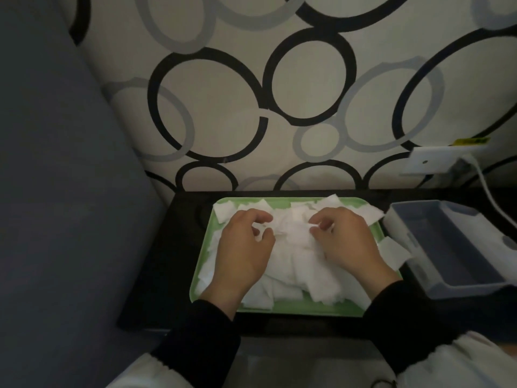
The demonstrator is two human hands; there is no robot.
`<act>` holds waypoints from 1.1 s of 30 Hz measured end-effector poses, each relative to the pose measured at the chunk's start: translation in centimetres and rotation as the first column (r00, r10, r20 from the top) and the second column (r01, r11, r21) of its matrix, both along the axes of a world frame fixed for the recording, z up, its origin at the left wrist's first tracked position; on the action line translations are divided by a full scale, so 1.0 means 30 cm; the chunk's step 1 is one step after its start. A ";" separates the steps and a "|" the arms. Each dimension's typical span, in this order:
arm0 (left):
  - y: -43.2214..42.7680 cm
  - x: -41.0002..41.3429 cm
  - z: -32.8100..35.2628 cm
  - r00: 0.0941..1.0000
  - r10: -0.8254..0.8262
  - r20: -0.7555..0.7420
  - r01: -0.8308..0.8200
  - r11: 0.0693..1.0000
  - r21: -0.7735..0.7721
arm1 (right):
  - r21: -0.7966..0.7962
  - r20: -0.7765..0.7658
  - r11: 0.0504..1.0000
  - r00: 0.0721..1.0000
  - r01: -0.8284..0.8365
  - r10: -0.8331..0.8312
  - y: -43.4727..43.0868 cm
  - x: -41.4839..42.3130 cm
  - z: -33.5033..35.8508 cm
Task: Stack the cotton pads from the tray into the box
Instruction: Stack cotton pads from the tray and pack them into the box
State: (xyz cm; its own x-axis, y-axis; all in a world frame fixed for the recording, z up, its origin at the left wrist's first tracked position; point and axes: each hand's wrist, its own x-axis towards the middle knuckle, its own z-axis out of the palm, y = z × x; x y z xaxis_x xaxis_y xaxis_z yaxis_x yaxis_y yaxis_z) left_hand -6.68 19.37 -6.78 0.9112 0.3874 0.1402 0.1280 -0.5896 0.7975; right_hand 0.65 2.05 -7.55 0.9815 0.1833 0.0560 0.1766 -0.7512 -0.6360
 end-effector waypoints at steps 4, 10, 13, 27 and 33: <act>-0.008 0.007 -0.010 1.000 -0.008 0.003 0.008 1.000 0.017 | 0.106 0.062 0.994 0.998 -0.009 0.002 -0.033 0.003 0.002; -0.059 0.069 -0.015 0.981 -0.162 -0.103 0.185 0.940 0.285 | 0.164 0.036 0.986 0.999 -0.017 0.012 -0.063 -0.004 -0.011; -0.091 0.125 -0.021 0.965 -0.193 -0.179 0.259 0.818 0.514 | 0.212 0.037 0.977 0.999 -0.006 -0.002 -0.078 -0.004 -0.020; -0.066 0.060 0.034 0.996 -0.077 0.037 0.086 0.931 -0.354 | 0.527 -0.117 0.839 0.965 -0.138 0.233 -0.043 -0.033 0.053; -0.085 -0.052 0.077 0.989 -0.148 0.012 0.114 0.708 -0.697 | 0.578 -0.085 0.780 0.933 -0.239 0.349 -0.025 -0.093 0.115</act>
State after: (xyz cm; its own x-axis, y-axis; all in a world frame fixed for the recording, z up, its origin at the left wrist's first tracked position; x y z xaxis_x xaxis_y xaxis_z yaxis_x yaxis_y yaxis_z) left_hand -8.25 16.84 -4.47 0.9586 0.2365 -0.1589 0.1348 0.1148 0.9842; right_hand -2.15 1.29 -4.10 0.8873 0.4562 0.0684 0.1742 -0.1940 -0.9654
